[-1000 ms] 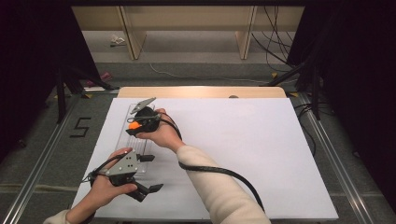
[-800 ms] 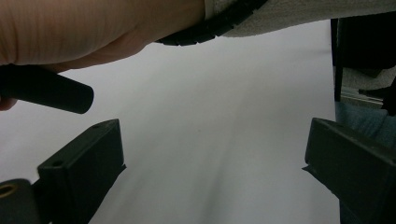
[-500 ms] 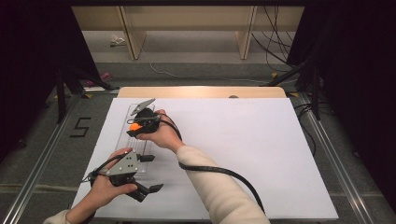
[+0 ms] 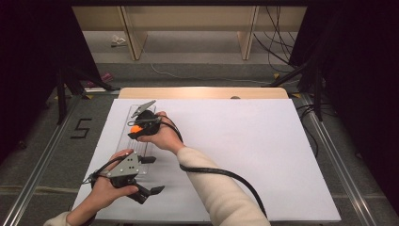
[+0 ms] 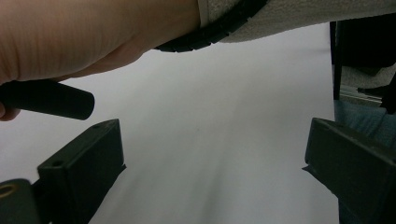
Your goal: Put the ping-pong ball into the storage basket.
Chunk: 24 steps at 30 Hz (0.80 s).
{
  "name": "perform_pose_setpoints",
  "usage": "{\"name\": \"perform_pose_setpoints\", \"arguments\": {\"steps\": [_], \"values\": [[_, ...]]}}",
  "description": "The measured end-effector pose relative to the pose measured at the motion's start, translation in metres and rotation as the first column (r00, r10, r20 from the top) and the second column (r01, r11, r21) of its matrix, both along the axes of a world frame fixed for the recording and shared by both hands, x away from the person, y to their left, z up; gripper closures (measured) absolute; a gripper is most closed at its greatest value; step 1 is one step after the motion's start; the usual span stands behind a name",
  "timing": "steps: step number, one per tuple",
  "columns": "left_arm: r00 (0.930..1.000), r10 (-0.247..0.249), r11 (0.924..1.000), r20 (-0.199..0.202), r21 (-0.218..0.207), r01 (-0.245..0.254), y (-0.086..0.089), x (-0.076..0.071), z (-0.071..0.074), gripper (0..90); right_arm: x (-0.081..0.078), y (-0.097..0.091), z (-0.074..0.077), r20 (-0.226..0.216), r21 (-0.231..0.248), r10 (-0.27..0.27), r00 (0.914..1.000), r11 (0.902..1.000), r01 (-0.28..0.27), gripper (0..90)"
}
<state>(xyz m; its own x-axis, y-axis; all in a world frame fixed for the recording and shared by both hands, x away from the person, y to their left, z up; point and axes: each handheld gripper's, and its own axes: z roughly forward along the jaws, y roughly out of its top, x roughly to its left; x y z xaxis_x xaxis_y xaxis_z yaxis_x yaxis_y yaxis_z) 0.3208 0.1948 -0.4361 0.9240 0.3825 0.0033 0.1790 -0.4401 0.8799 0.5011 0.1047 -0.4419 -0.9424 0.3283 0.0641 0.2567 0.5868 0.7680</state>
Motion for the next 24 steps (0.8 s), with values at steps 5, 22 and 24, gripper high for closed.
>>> {"name": "perform_pose_setpoints", "arguments": {"steps": [5,22,24], "values": [[1.0000,0.000,1.0000,0.001,0.000,0.000,-0.0002,-0.0001,-0.0001,4.1,-0.0005,0.0009,-0.0015,-0.003,-0.005,0.003,1.0000,1.0000,-0.003,51.5],[1.0000,0.001,1.0000,0.000,0.000,-0.001,-0.0003,-0.0002,-0.0001,4.1,-0.0005,0.0036,-0.0068,-0.017,-0.029,0.012,0.9998,0.9995,-0.012,51.3],[1.0000,-0.001,1.0000,0.001,0.000,0.001,-0.0001,-0.0001,0.0001,4.1,-0.0005,0.0042,-0.0079,-0.018,-0.031,0.014,0.9997,0.9994,-0.015,51.3]]}}
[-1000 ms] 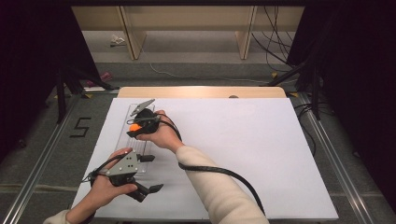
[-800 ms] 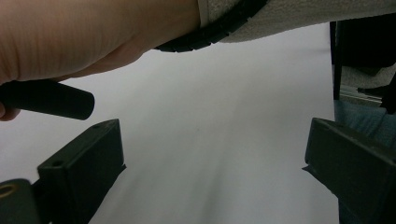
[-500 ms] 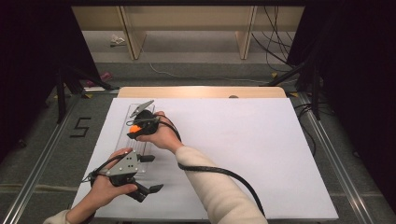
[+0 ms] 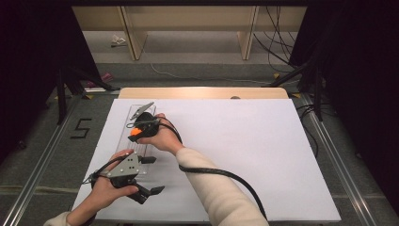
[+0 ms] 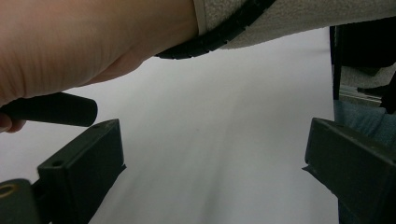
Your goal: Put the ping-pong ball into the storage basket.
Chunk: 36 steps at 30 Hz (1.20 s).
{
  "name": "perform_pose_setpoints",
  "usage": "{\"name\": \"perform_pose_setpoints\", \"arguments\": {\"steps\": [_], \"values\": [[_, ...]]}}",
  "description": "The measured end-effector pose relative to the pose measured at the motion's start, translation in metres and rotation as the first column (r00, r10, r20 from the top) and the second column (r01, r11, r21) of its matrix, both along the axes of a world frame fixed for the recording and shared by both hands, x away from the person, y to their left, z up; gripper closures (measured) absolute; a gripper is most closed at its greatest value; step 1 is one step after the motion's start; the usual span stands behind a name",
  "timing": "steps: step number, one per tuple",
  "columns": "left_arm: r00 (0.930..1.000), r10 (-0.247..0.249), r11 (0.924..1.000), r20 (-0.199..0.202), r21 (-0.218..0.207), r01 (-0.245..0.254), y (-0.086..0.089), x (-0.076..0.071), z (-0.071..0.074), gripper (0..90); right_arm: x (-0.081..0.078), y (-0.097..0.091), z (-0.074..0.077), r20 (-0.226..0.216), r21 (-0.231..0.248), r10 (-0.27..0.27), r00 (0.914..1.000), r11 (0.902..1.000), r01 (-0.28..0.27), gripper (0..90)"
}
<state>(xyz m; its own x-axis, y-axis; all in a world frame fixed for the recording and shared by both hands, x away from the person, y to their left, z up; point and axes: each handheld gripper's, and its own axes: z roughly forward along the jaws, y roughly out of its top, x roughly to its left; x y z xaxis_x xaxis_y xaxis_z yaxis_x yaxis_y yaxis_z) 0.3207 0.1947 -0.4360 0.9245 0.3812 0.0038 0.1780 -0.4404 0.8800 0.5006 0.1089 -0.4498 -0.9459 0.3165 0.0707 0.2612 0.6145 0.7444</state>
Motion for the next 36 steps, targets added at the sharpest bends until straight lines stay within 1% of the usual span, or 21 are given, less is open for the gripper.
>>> {"name": "perform_pose_setpoints", "arguments": {"steps": [13,18,21,23,26,29,33,36], "values": [[1.0000,0.000,1.0000,0.001,0.000,0.000,0.000,0.000,0.000,4.1,-0.001,0.002,-0.001,-0.005,-0.001,0.004,1.0000,1.0000,-0.004,50.2],[1.0000,0.000,1.0000,0.001,0.000,0.000,0.000,0.000,0.000,4.1,0.000,0.001,0.000,0.006,0.023,-0.011,0.9999,0.9997,0.011,40.1],[1.0000,0.000,1.0000,0.000,0.000,0.000,0.000,0.000,0.000,4.1,0.000,-0.001,0.000,0.009,0.039,-0.025,0.9996,0.9989,0.025,31.4],[1.0000,0.000,1.0000,0.001,0.000,0.000,0.000,0.000,0.000,4.1,0.001,-0.003,0.001,0.016,0.049,-0.035,0.9993,0.9982,0.034,27.3],[1.0000,0.002,1.0000,-0.001,0.000,-0.002,0.000,0.000,0.000,4.1,0.001,-0.006,0.003,0.021,0.081,-0.046,0.9987,0.9958,0.044,20.5],[1.0000,0.002,1.0000,0.000,0.000,-0.002,0.000,0.000,0.000,4.1,0.002,-0.010,0.006,0.036,0.095,-0.052,0.9980,0.9943,0.049,18.0],[1.0000,0.003,1.0000,0.000,0.000,-0.003,0.000,0.000,0.000,4.1,0.002,-0.015,0.009,0.040,0.110,-0.074,0.9965,0.9916,0.069,16.9],[1.0000,0.003,1.0000,-0.001,0.000,-0.003,0.000,0.000,0.000,4.1,0.002,-0.020,0.010,0.045,0.117,-0.081,0.9957,0.9903,0.075,16.7]]}}
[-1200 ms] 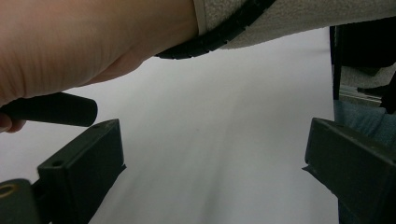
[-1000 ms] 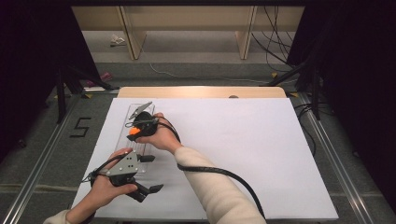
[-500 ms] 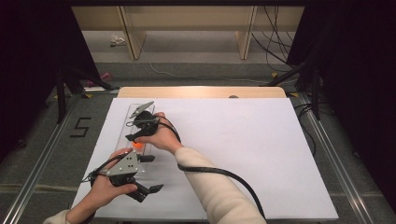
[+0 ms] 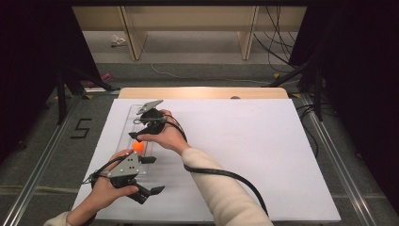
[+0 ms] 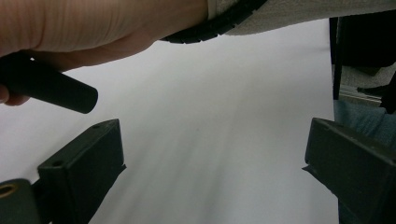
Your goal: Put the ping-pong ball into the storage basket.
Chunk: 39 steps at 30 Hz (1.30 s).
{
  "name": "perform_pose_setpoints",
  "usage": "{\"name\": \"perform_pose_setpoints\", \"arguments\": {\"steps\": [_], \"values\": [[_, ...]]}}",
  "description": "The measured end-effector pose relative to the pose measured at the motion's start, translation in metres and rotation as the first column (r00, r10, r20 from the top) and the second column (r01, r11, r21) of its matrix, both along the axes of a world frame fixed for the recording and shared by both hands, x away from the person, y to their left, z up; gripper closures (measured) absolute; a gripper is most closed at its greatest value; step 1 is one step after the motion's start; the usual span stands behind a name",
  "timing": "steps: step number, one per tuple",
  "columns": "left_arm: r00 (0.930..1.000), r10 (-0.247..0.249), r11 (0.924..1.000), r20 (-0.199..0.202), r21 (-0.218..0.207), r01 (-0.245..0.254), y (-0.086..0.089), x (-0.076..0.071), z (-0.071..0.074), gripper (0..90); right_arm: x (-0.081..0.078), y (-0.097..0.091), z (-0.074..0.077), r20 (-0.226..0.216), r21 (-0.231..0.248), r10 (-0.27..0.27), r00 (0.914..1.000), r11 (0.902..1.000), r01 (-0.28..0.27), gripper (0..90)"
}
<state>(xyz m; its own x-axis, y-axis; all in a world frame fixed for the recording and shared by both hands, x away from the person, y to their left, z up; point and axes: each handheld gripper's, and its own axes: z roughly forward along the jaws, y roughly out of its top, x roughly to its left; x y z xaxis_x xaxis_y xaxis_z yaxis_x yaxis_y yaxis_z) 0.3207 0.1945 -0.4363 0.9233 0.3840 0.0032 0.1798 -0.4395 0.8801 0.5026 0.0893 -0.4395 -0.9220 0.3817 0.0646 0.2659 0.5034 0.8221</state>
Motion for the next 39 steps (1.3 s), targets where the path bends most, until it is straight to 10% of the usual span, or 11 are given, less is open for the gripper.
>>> {"name": "perform_pose_setpoints", "arguments": {"steps": [39], "values": [[1.0000,0.004,1.0000,0.000,0.000,-0.004,0.000,0.000,0.000,4.1,-0.011,-0.070,0.012,0.027,0.030,-0.081,0.9964,0.9963,0.080,16.3]]}}
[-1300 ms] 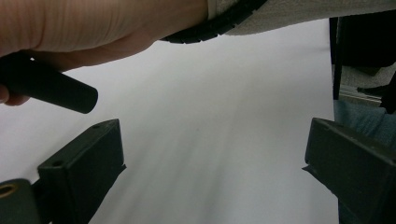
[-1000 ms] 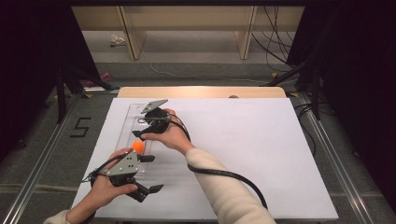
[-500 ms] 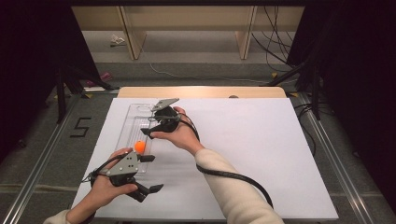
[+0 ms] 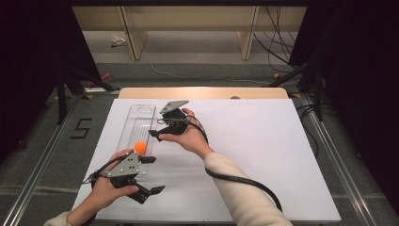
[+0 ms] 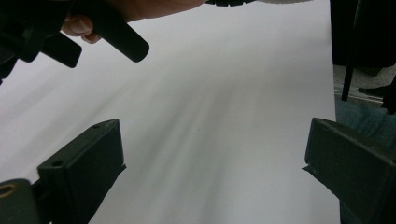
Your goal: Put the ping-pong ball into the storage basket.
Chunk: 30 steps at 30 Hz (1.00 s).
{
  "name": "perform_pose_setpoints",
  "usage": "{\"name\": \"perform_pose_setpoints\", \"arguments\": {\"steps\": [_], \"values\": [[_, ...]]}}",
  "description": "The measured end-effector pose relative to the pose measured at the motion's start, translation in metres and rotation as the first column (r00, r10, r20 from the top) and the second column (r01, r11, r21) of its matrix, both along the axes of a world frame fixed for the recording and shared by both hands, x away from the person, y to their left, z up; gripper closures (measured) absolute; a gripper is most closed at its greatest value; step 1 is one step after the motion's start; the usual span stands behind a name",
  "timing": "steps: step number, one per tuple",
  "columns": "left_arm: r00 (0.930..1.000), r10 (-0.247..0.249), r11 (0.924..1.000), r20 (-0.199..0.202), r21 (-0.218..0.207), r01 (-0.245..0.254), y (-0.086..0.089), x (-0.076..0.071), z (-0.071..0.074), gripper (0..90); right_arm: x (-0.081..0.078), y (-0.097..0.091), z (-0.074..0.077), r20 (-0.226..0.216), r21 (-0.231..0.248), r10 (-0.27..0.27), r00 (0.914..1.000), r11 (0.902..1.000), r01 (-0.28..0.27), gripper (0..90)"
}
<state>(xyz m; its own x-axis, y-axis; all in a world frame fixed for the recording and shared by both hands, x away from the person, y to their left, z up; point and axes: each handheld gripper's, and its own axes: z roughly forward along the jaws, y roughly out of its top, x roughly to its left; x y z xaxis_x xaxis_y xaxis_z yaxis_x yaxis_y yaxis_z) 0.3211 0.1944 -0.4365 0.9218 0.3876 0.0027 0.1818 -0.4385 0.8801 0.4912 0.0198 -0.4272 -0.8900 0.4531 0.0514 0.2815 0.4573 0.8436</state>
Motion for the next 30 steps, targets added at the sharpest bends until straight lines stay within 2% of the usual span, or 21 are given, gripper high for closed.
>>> {"name": "perform_pose_setpoints", "arguments": {"steps": [19,30], "values": [[1.0000,0.004,1.0000,-0.004,0.000,-0.004,0.000,0.000,0.000,4.1,-0.006,-0.041,0.003,0.005,-0.001,-0.042,0.9991,0.9991,0.042,16.3],[1.0000,0.005,1.0000,-0.003,0.001,-0.005,0.000,0.000,0.000,4.1,-0.008,-0.058,0.005,0.009,0.004,-0.070,0.9975,0.9975,0.070,16.3]]}}
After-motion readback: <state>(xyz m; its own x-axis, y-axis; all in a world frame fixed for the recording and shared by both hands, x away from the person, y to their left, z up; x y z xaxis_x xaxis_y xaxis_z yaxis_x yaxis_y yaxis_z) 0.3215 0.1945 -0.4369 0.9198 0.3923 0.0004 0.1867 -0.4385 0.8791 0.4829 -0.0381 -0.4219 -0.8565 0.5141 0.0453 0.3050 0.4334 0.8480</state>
